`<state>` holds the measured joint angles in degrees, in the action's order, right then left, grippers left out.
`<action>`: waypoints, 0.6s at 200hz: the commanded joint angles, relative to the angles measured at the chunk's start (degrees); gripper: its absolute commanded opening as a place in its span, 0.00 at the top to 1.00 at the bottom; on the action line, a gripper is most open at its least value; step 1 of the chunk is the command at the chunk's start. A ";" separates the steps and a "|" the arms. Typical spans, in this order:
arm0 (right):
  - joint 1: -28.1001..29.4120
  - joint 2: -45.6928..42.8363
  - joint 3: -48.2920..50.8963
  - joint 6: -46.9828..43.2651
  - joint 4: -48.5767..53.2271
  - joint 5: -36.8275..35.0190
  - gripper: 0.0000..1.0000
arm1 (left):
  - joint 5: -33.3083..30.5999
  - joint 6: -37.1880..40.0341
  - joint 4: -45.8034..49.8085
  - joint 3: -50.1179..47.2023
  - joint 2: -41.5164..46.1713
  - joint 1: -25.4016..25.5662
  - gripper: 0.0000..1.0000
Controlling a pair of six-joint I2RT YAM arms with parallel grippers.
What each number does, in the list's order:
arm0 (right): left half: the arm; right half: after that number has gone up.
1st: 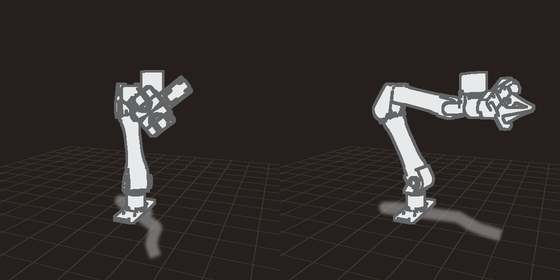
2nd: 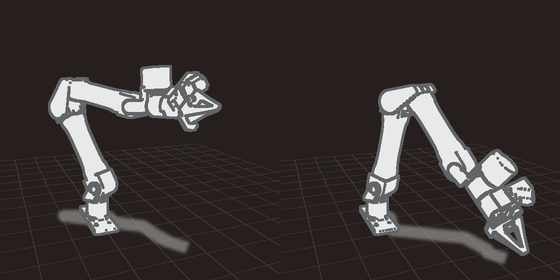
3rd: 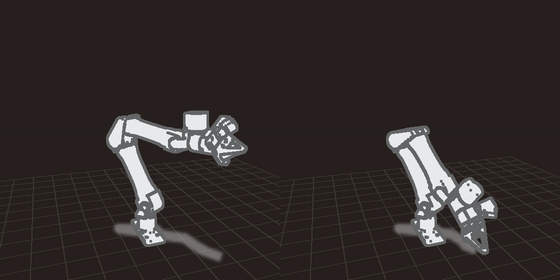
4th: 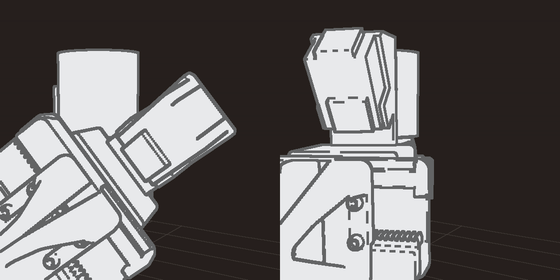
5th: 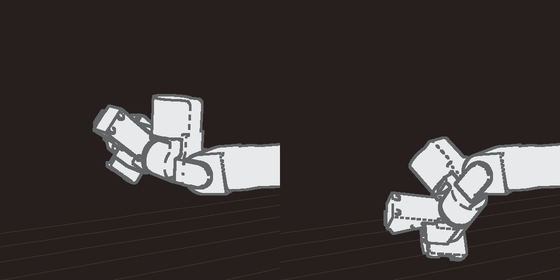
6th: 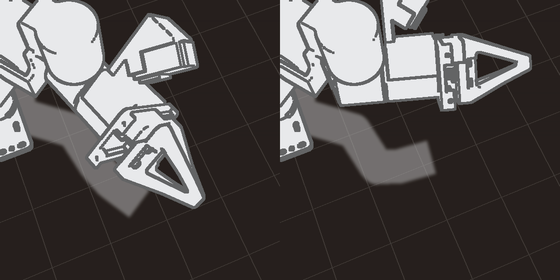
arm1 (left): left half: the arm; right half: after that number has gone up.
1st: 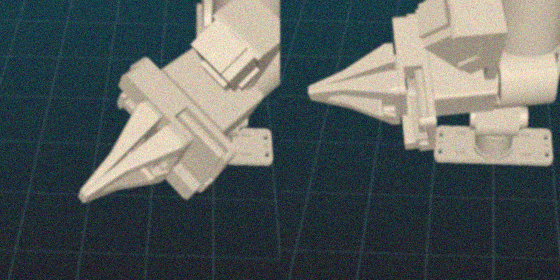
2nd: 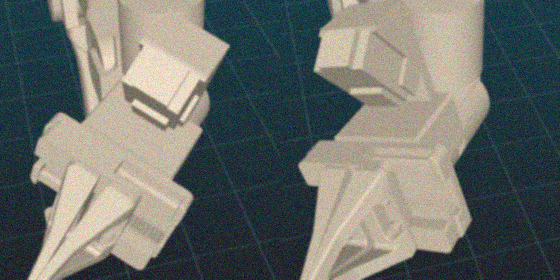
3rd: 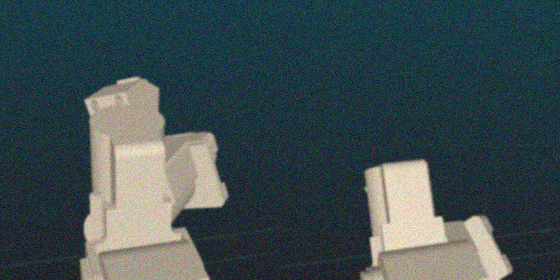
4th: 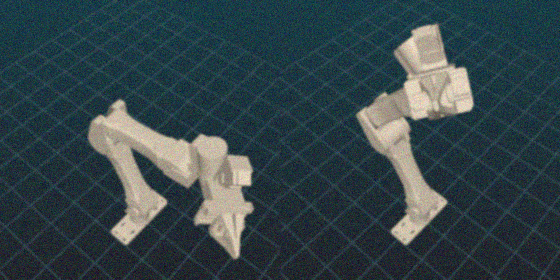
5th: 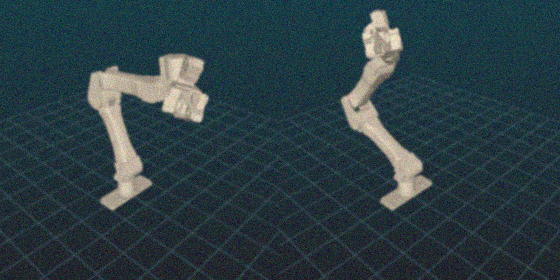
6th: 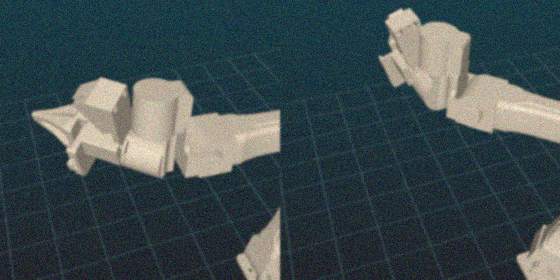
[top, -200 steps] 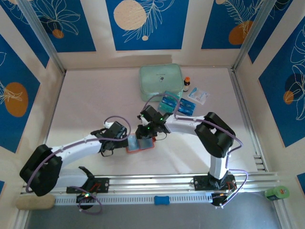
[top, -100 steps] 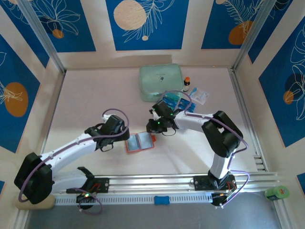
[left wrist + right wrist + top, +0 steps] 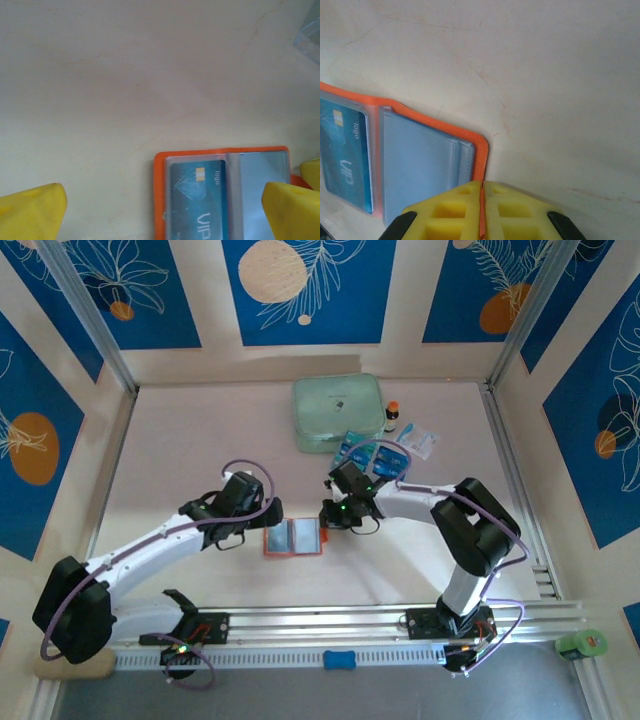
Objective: Put the credit cards into the card holder
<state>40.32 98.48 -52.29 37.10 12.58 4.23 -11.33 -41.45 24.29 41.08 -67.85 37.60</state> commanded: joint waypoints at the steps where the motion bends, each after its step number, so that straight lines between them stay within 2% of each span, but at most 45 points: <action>1: 0.20 -2.99 0.37 0.47 0.84 -0.18 0.90 | 2.83 1.02 -1.88 1.55 -0.93 -0.09 0.00; 51: 0.99 -5.06 -2.17 0.25 2.38 -0.17 0.90 | 4.89 1.29 -3.77 1.38 -3.47 1.37 0.00; 120: 1.52 1.16 -5.60 -0.01 0.83 2.46 0.92 | 5.52 1.55 -6.07 0.58 -8.15 3.91 0.00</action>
<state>41.41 97.27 -56.27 37.06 13.21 4.95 -6.94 -41.43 19.44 41.10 -74.43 40.49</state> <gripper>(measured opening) 0.086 0.998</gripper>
